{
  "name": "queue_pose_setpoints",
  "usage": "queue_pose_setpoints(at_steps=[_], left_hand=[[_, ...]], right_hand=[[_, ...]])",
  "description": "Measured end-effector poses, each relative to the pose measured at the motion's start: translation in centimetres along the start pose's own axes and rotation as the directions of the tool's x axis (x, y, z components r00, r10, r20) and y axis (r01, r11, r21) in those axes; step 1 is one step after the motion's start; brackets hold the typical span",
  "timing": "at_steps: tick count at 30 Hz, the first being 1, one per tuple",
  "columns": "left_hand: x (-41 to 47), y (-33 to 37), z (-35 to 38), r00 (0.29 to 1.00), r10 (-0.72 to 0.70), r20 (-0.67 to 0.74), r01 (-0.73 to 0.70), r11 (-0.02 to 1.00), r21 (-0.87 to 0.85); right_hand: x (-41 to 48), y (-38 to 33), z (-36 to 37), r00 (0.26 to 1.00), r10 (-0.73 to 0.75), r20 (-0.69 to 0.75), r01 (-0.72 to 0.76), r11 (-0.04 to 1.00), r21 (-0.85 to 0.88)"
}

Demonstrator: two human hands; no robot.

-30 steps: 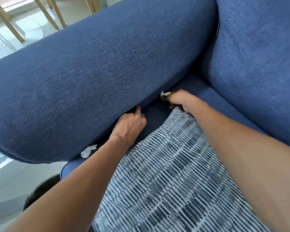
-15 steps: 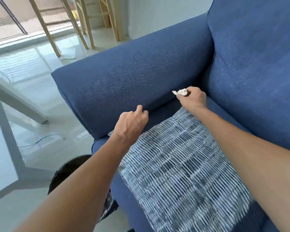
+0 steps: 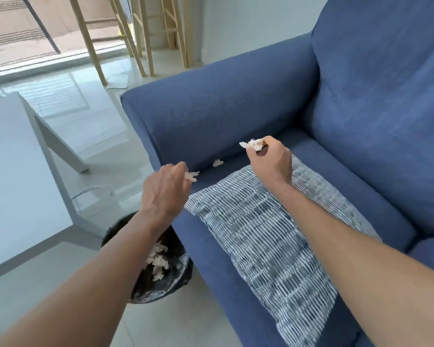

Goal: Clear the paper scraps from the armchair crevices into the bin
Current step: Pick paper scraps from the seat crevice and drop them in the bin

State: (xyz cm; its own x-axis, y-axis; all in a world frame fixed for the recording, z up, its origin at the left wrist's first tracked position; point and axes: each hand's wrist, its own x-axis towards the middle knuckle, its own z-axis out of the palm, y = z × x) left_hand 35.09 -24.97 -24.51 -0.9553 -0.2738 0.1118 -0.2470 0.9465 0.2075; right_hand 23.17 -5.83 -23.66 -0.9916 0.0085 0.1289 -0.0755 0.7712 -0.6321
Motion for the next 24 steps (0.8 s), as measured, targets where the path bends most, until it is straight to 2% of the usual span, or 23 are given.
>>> queue_pose_setpoints(at_steps=[3,10,15,21,24], left_hand=[[-1.4,-1.9,-0.2,0.995,-0.097,-0.028,0.093,0.988,-0.120],[-4.2,-6.8,-1.1,0.998,-0.067,0.007,0.068,0.988,-0.135],[-5.6,-11.1,-1.8,0.993,-0.104,0.059,0.113,0.979,-0.171],[-6.3,-14.4,-2.9,0.995,-0.069,0.070,0.081,0.978,-0.191],[-7.0,-16.0,-3.0,0.988,-0.079,0.133,0.110,0.963,-0.246]], right_hand=[[-1.8,-0.9,0.8,0.999,-0.018,-0.033,0.018,1.000,-0.014],[-4.9,-3.4,2.6,0.996,0.000,-0.093,-0.002,1.000,-0.020],[-7.4,-5.6,4.3,0.997,-0.068,-0.044,0.065,0.997,-0.049],[-10.7,-7.8,6.3,0.994,-0.108,0.014,0.109,0.989,-0.097],[-12.5,-8.9,7.5,0.994,-0.098,0.045,0.102,0.990,-0.092]])
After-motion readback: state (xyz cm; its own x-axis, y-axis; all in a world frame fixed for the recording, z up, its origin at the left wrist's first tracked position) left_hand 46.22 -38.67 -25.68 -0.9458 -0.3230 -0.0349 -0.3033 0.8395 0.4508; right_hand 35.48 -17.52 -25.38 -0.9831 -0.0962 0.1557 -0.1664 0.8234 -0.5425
